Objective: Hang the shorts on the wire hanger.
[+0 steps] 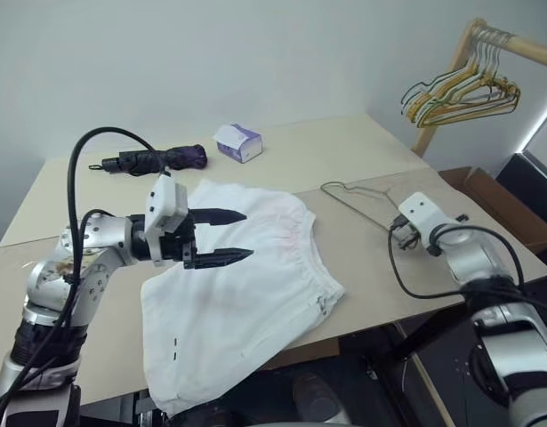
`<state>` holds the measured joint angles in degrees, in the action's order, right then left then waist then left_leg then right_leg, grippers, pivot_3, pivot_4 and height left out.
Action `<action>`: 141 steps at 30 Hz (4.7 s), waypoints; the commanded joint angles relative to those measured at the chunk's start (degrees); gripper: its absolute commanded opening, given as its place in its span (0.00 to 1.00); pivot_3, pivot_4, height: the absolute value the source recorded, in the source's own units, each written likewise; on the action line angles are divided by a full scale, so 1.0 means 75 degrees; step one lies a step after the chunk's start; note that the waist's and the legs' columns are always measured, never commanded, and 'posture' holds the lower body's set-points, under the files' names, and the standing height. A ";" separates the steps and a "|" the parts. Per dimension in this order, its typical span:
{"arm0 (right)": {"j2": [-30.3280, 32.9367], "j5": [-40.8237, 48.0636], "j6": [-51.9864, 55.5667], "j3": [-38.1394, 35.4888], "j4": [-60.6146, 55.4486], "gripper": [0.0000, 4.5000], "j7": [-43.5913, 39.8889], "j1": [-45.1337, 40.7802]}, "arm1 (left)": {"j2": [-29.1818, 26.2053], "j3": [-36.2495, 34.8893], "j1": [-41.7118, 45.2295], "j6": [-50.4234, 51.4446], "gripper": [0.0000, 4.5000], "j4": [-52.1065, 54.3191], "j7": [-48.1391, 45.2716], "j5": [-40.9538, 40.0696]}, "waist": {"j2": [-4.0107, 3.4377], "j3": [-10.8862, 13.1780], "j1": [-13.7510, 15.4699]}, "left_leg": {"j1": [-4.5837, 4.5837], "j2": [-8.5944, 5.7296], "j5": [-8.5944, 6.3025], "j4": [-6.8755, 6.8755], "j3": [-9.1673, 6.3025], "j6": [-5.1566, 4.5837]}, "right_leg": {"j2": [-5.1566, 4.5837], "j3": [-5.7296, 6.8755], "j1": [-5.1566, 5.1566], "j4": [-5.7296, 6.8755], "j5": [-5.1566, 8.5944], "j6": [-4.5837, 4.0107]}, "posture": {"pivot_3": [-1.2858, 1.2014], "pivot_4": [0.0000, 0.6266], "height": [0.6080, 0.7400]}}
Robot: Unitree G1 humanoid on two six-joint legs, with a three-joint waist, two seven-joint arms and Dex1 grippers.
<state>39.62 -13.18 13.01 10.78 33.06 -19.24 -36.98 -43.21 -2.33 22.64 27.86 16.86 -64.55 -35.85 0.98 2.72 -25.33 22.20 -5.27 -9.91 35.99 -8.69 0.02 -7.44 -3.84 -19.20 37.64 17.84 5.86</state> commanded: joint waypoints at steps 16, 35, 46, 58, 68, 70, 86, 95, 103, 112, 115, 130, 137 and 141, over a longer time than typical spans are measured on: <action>0.2107 -0.3684 -0.7239 -0.0384 -0.2471 0.00 0.4418 0.0915 | 0.0340 0.0284 0.2790 0.0888 0.84 -0.3245 -0.0188 0.0370 | 0.0001 0.0002 -0.0333 | -0.0028 -0.0005 0.0001 0.0001 0.0007 0.0000 | 0.0000 -0.0001 0.0031 -0.0007 0.0001 0.0002 | 0.32 0.00 1.00; 0.1868 -0.3581 -0.7446 -0.0907 -0.3477 0.00 0.3824 0.0772 | 0.1191 0.1750 0.3930 -0.0705 0.89 -0.6088 -0.1721 0.2532 | 0.0014 0.0006 -0.0953 | -0.0098 0.0001 0.0000 -0.0002 0.0022 -0.0001 | -0.0001 -0.0003 0.0116 -0.0027 0.0003 0.0006 | 0.30 0.00 1.00; 0.1854 -0.3619 -0.7620 -0.0970 -0.3344 0.00 0.3711 0.0630 | 0.1079 0.1552 0.3769 -0.0735 0.46 -0.6016 -0.1832 0.2593 | 0.0014 0.0006 -0.0959 | -0.0100 0.0003 -0.0001 -0.0004 0.0023 -0.0002 | -0.0001 -0.0003 0.0127 -0.0057 -0.0004 0.0017 | 0.31 0.00 1.00; 0.1859 -0.3605 -0.7957 -0.0814 -0.3189 0.00 0.3549 0.0506 | 0.0978 0.1409 0.3438 -0.0610 0.18 -0.5616 -0.1840 0.2608 | 0.0015 0.0006 -0.0934 | -0.0101 0.0003 0.0000 -0.0005 0.0023 -0.0002 | -0.0002 -0.0004 0.0128 -0.0058 -0.0006 0.0019 | 0.32 0.00 1.00; 0.1803 -0.3180 -0.8363 -0.0762 -0.3123 0.24 0.2887 0.0478 | 0.0845 0.1316 0.3197 -0.0379 0.17 -0.5356 -0.1690 0.2564 | 0.0015 0.0006 -0.0913 | -0.0101 0.0004 -0.0001 -0.0005 0.0023 -0.0002 | -0.0001 -0.0004 0.0129 -0.0059 -0.0006 0.0020 | 0.32 0.00 1.00; 0.1742 -0.3224 -0.8372 -0.0770 -0.3073 0.31 0.2876 0.0445 | 0.0840 0.1292 0.3141 -0.0331 0.17 -0.5260 -0.1670 0.2550 | 0.0015 0.0006 -0.0907 | -0.0101 0.0004 -0.0001 -0.0004 0.0022 -0.0002 | -0.0002 -0.0004 0.0130 -0.0059 -0.0007 0.0021 | 0.32 0.00 1.00; 0.1808 -0.3040 -0.8053 -0.0599 -0.3210 0.99 0.1559 0.0990 | 0.0867 0.1206 0.2510 -0.0266 0.17 -0.4690 -0.1552 0.2542 | 0.0015 0.0005 -0.0890 | -0.0103 0.0004 0.0000 -0.0005 0.0022 -0.0002 | -0.0001 -0.0005 0.0131 -0.0059 -0.0008 0.0021 | 0.32 0.00 1.00; 0.2273 -0.1931 -0.8086 -0.0293 -0.3487 0.42 -0.0295 0.1537 | 0.0867 0.1211 0.2387 -0.0206 0.17 -0.4480 -0.1582 0.2522 | 0.0018 0.0004 -0.0903 | -0.0104 0.0007 -0.0001 -0.0003 0.0028 -0.0001 | -0.0002 -0.0005 0.0135 -0.0062 -0.0009 0.0023 | 0.32 0.00 1.00; 0.2718 -0.0713 -0.8079 -0.0048 -0.3774 0.01 -0.1735 0.1922 | 0.0814 0.1286 0.2303 -0.0356 0.17 -0.4430 -0.1741 0.2602 | 0.0020 0.0004 -0.0900 | -0.0101 0.0009 -0.0002 -0.0003 0.0031 -0.0001 | -0.0003 -0.0005 0.0136 -0.0067 -0.0010 0.0024 | 0.32 0.00 1.00; 0.2079 -0.0625 -0.6630 -0.0729 -0.4222 0.01 -0.1664 0.1988 | 0.0766 0.1218 0.2225 -0.0345 0.17 -0.4281 -0.1684 0.2585 | 0.0027 0.0001 -0.0868 | -0.0098 0.0011 -0.0003 0.0000 0.0029 -0.0001 | -0.0004 -0.0005 0.0135 -0.0067 -0.0014 0.0028 | 0.33 0.00 1.00; 0.1874 -0.2089 -0.6577 -0.0996 -0.4066 0.01 -0.0424 0.1584 | 0.0671 0.0971 0.2440 0.0278 0.17 -0.4173 -0.1728 0.2231 | 0.0027 0.0001 -0.0871 | -0.0098 0.0011 -0.0003 -0.0001 0.0028 0.0000 | -0.0004 -0.0006 0.0130 -0.0066 -0.0014 0.0028 | 0.32 0.00 1.00; 0.1633 -0.6046 -0.6510 -0.0494 -0.3332 0.00 0.4069 0.0720 | 0.0286 0.0322 0.4480 0.3535 0.79 -0.5843 -0.2158 0.0935 | 0.0026 0.0001 -0.0836 | -0.0102 -0.0003 -0.0001 -0.0010 0.0016 -0.0002 | -0.0004 -0.0007 0.0125 -0.0066 -0.0013 0.0029 | 0.32 0.00 1.00; 0.1648 -0.6261 -0.6515 -0.0277 -0.3176 0.00 0.4558 0.0401 | 0.0502 0.1006 0.4201 0.3974 0.99 -0.5411 -0.1778 0.1208 | 0.0027 0.0001 -0.0858 | -0.0107 -0.0001 -0.0001 -0.0009 0.0020 -0.0002 | -0.0004 -0.0011 0.0133 -0.0066 -0.0014 0.0028 | 0.32 0.00 1.00; 0.1690 -0.6291 -0.6491 -0.0202 -0.3116 0.00 0.4635 0.0298 | 0.0315 0.1445 0.3887 0.4689 0.99 -0.4711 -0.2205 0.0834 | 0.0027 0.0001 -0.0910 | -0.0107 -0.0001 -0.0001 -0.0011 0.0021 -0.0002 | -0.0004 -0.0011 0.0131 -0.0066 -0.0014 0.0028 | 0.32 0.00 1.00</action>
<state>51.68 -60.62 -36.88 10.24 10.22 14.17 -32.96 -39.74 8.11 52.18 60.86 -21.65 -79.48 -27.59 1.19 2.72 -32.16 21.39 -5.28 -9.92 35.90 -8.51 0.01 -7.47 -3.93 -18.22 37.14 17.74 6.07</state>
